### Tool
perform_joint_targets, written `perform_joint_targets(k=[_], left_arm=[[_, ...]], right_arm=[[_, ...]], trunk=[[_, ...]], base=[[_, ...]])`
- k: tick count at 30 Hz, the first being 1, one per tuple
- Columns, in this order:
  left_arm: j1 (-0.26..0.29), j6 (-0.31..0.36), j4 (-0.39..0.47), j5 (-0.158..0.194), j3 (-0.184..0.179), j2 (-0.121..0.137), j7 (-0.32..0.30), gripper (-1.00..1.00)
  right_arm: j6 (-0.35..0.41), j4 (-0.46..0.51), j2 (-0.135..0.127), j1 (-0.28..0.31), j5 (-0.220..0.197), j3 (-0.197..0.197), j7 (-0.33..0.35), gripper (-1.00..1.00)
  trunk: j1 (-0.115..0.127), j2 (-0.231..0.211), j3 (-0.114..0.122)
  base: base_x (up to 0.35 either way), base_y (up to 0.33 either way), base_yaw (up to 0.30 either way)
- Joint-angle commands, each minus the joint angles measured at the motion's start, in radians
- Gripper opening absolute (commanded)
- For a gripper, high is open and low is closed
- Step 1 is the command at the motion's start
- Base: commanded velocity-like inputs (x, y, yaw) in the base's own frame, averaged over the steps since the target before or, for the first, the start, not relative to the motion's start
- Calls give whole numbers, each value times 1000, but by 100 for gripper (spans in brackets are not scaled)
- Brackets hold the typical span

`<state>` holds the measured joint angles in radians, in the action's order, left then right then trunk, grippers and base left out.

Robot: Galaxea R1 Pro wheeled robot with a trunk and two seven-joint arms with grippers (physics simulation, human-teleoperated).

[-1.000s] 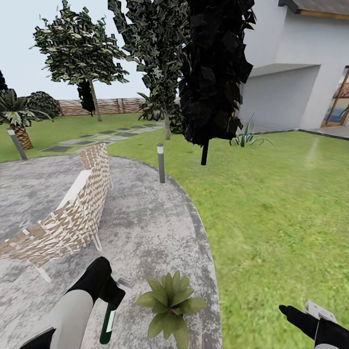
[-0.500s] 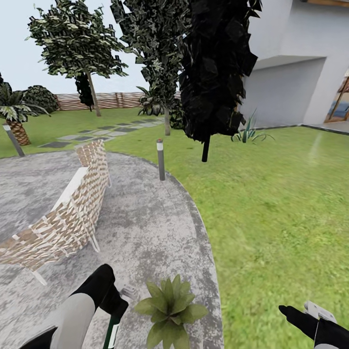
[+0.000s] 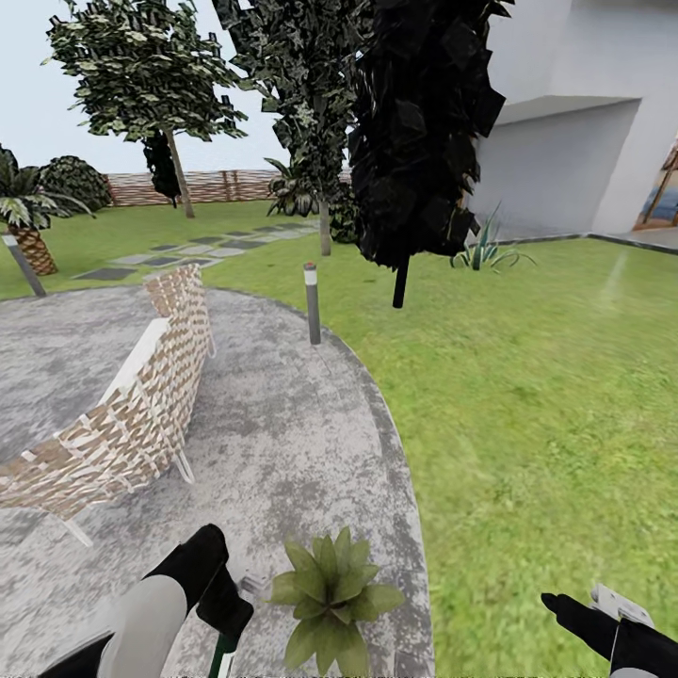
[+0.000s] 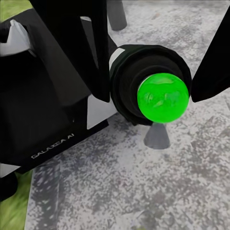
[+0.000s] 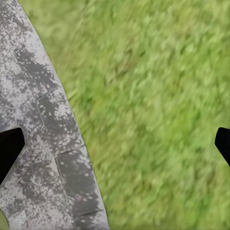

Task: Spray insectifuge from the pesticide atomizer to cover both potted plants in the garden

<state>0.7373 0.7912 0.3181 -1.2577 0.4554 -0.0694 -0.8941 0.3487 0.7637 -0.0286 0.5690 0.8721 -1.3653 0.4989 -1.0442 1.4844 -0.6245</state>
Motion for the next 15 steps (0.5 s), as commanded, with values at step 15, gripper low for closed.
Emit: perform_joint_targets(k=[15], left_arm=[[1,5,1,-8,8,-1,-6,-100]], right_arm=[[1,2,1,2,9,-5,8,100]], trunk=[[0,1,-11]], base=[[117,-77,0]])
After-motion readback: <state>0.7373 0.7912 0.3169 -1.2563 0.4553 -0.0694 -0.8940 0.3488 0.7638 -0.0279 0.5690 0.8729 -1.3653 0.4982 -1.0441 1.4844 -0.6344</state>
